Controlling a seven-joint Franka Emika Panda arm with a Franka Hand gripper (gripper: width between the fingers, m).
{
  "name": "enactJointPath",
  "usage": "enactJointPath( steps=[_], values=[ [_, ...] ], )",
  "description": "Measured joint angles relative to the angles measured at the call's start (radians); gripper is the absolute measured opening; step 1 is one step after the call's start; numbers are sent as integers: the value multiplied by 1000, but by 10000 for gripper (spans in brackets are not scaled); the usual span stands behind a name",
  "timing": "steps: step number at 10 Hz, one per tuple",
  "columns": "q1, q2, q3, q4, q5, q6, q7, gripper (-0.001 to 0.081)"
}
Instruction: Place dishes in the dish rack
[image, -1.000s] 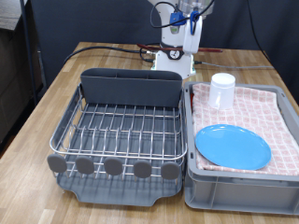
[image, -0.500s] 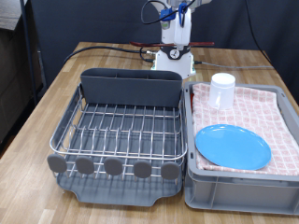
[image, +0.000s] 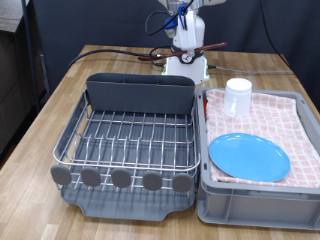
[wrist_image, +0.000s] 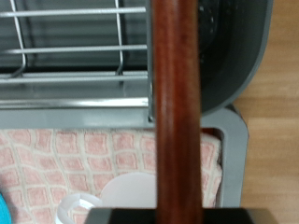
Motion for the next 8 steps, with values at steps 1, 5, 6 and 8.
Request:
enactJointPath(
  steps=[1, 5, 6, 8],
  values=[
    [13, 1, -33, -3, 37, 0, -38, 87],
    [49, 1, -174, -19, 154, 23, -230, 87],
    [49, 3, -199, -20, 165, 23, -249, 87],
    [49, 11, -239, -22, 176, 24, -267, 87]
  ],
)
